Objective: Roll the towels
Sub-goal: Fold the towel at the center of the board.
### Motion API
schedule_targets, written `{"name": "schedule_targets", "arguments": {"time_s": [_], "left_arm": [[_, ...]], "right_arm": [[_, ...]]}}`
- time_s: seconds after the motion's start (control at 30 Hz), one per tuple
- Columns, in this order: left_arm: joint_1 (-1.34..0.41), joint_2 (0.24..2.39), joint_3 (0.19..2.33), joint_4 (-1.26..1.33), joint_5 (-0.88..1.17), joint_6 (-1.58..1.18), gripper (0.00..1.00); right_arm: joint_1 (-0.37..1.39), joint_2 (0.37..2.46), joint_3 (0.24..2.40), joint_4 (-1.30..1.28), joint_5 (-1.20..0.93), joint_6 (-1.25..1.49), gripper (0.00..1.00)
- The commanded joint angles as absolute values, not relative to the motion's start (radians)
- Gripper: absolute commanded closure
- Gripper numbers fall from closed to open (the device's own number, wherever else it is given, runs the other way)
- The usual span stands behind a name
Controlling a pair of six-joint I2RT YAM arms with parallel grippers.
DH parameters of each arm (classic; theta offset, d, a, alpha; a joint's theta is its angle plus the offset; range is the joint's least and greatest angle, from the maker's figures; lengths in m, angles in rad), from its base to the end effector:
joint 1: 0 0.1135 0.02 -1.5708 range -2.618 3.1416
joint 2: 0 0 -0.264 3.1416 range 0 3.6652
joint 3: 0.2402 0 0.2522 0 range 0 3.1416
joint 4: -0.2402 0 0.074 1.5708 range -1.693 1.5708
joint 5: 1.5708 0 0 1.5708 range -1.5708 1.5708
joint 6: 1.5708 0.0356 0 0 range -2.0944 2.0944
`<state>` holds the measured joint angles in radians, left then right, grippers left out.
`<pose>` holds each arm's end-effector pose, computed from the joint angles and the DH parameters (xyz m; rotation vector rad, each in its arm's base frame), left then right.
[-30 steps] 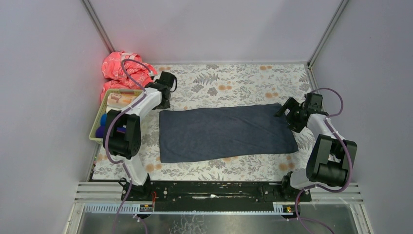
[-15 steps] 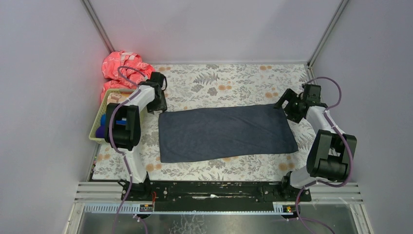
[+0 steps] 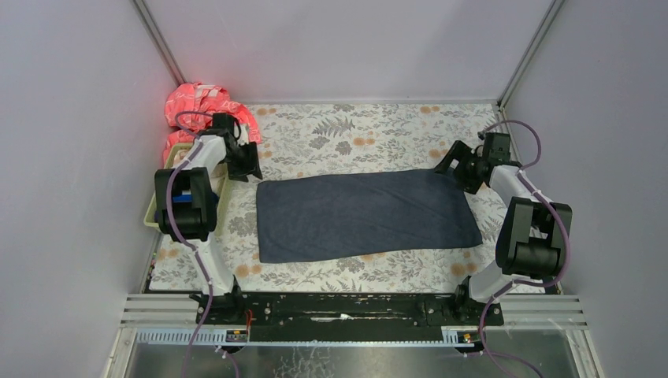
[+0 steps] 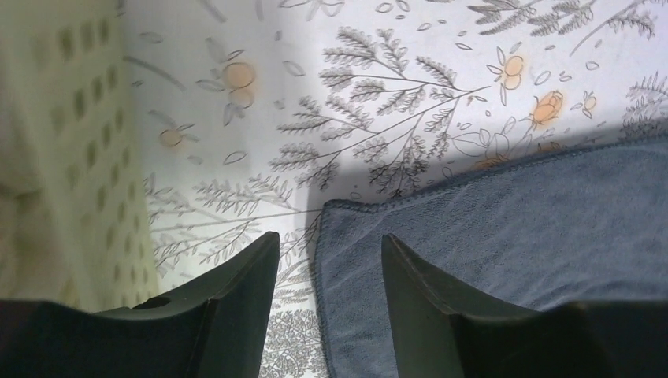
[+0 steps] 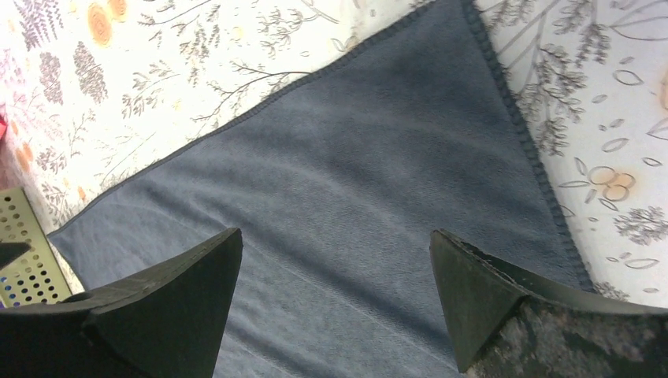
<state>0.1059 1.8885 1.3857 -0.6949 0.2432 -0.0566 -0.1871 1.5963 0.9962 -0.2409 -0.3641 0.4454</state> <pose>0.3843 0.0322 0.1977 -0.1597 2.7419 -0.3227 0.3308 -0.0497 0.2086 0.5878 2.3406 0.5579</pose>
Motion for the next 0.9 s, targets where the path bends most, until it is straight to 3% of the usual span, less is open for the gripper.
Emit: {"name": "schedule_targets", "arguments": {"time_s": [0.0,0.6,0.87], "left_arm": [[0.097,1.966,1.443,-0.739,0.326,0.07,0.49],[0.132,2.092,1.503,-0.84,0.518,0.118,0.5],[0.143,2.062,1.482,-0.83,0.478,0.066,0.54]], "right_arm": [[-0.155,1.584,1.028,-0.189,-0.408,0.438,0.05],[-0.153,1.552,1.017,-0.176,-0.41,0.439,0.05],[-0.153,1.549,1.005,-0.163,-0.425,0.449,0.05]]}}
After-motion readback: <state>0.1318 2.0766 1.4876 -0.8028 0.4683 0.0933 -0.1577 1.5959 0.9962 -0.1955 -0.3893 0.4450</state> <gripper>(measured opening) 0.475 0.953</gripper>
